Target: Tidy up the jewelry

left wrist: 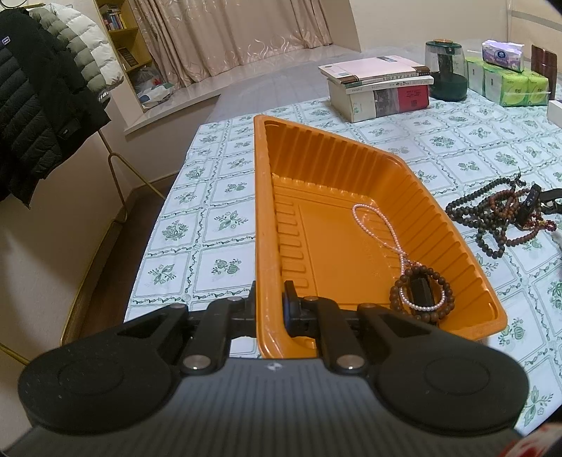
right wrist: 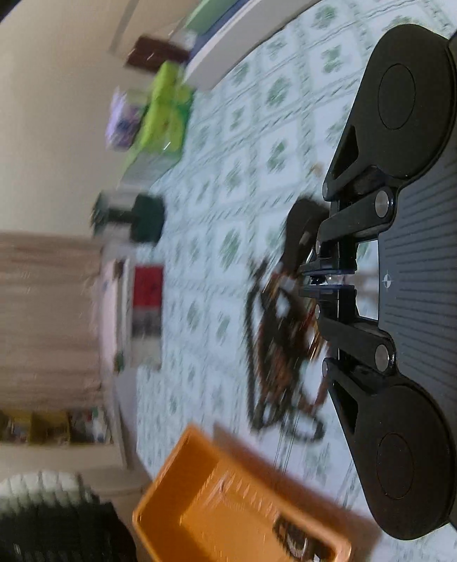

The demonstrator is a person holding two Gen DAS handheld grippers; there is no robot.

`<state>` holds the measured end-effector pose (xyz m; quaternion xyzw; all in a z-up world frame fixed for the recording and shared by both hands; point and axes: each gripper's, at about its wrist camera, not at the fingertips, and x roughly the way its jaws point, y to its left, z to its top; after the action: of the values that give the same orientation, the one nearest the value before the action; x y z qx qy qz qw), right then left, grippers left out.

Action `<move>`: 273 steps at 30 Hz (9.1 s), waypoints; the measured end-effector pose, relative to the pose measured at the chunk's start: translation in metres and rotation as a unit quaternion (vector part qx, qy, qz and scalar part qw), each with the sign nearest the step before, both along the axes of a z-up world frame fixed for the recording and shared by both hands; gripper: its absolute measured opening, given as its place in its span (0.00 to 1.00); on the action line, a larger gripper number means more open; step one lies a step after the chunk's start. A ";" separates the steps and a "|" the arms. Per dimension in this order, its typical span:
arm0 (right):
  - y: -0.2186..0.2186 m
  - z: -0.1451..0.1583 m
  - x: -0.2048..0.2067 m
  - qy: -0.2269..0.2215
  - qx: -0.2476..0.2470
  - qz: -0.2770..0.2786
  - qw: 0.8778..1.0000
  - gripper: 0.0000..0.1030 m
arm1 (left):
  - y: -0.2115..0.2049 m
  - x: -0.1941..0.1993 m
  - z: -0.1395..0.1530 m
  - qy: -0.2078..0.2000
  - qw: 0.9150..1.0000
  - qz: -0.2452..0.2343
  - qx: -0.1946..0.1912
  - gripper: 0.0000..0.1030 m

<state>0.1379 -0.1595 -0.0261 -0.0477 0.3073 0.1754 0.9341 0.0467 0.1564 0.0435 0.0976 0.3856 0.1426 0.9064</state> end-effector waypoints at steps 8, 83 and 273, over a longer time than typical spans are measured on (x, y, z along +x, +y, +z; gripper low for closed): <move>0.046 0.030 -0.008 -0.021 0.032 0.063 0.997 0.04 | 0.001 -0.002 0.000 -0.003 1.000 -0.001 -0.005 0.10; 0.006 -0.029 0.024 0.008 -0.075 0.132 0.988 0.03 | -0.003 -0.002 0.001 -0.001 1.000 -0.003 0.006 0.09; 0.177 0.043 -0.011 0.062 0.104 0.311 0.943 0.26 | 0.007 -0.001 -0.006 0.005 1.000 -0.012 -0.007 0.09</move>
<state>0.1273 0.0179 0.0173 -0.0321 0.3144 0.4908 0.8119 0.0461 0.1630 0.0380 0.0965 0.3902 0.1282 0.9066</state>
